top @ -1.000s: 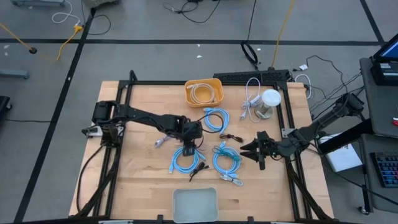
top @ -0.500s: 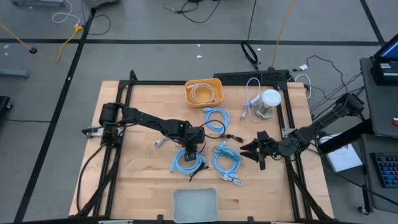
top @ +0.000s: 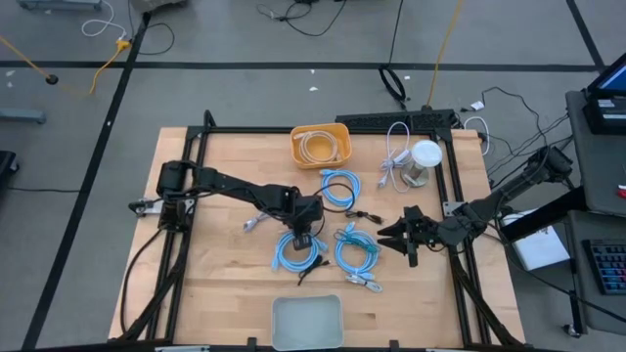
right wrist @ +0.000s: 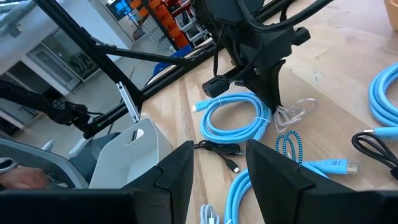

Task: Pick & Place USB Port
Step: Put the brown charger cable into the gray bin

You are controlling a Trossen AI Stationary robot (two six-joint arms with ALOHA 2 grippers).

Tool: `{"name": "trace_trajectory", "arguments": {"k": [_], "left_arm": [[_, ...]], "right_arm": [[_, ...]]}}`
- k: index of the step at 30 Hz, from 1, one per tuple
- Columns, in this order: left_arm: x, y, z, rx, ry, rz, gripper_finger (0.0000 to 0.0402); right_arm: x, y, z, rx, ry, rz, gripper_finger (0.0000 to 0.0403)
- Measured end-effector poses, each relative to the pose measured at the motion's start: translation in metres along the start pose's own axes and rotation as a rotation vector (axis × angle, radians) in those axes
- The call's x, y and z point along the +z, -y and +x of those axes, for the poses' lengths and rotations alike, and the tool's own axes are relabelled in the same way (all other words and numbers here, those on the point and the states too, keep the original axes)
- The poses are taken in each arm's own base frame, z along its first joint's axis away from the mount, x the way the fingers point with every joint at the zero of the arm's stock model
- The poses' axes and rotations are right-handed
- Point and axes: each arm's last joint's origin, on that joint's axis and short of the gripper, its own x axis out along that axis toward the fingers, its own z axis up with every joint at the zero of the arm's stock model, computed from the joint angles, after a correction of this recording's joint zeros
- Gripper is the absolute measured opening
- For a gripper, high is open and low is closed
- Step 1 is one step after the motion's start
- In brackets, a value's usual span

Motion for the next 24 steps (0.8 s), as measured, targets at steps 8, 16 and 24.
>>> {"name": "trace_trajectory", "arguments": {"k": [8,16,24], "left_arm": [[0.023,0.007,-0.022,0.046,0.027,-0.023,0.0012],[0.061,0.031,-0.082,0.032,0.109,-0.008,0.0012],[0.034,0.12,-0.119,-0.206,0.104,-0.056,0.0012]], "right_arm": [[0.0,0.0,0.0,0.0,-0.001,-0.01,0.0139],[0.0,0.0,0.0,0.0,-0.002,-0.02,0.0139],[0.0,0.0,0.0,-0.002,-0.005,-0.044,0.0139]]}}
